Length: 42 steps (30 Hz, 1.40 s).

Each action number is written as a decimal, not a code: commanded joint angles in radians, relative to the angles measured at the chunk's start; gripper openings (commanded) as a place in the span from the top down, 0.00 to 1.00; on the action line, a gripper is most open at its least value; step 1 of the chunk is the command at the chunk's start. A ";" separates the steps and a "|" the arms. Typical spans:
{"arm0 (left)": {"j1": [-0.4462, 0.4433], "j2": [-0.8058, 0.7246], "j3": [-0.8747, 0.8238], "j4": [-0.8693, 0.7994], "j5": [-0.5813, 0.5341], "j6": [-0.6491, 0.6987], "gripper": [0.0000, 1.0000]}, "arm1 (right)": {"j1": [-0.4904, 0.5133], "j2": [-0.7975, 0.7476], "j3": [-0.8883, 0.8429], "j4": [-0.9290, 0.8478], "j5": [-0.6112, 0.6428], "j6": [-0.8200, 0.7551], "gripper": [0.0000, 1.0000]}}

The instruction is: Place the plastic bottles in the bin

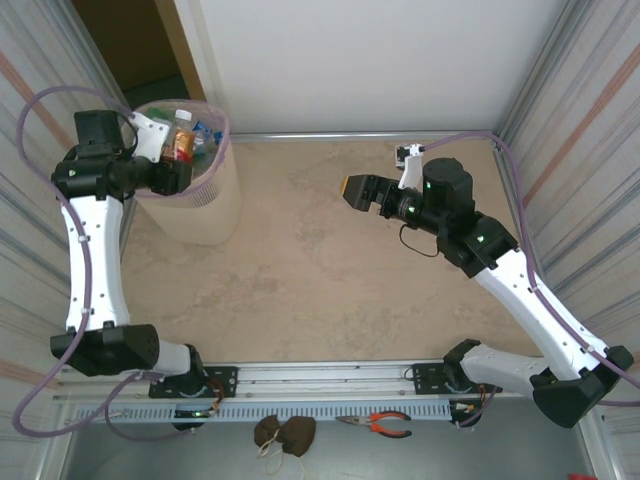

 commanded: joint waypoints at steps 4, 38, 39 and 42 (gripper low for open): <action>0.010 0.045 -0.010 0.003 -0.168 0.090 0.36 | -0.012 -0.010 0.053 -0.034 -0.022 -0.028 0.07; 0.060 -0.489 -0.487 0.287 0.249 -0.315 0.12 | -0.207 -0.100 -0.135 -0.190 0.365 -0.324 0.01; 0.059 -0.518 -0.525 0.301 0.249 -0.331 0.05 | -0.215 -0.128 -0.166 -0.175 0.401 -0.345 0.01; 0.060 -0.610 -0.655 0.348 0.206 -0.392 0.01 | -0.238 -0.143 -0.265 -0.107 0.506 -0.427 0.01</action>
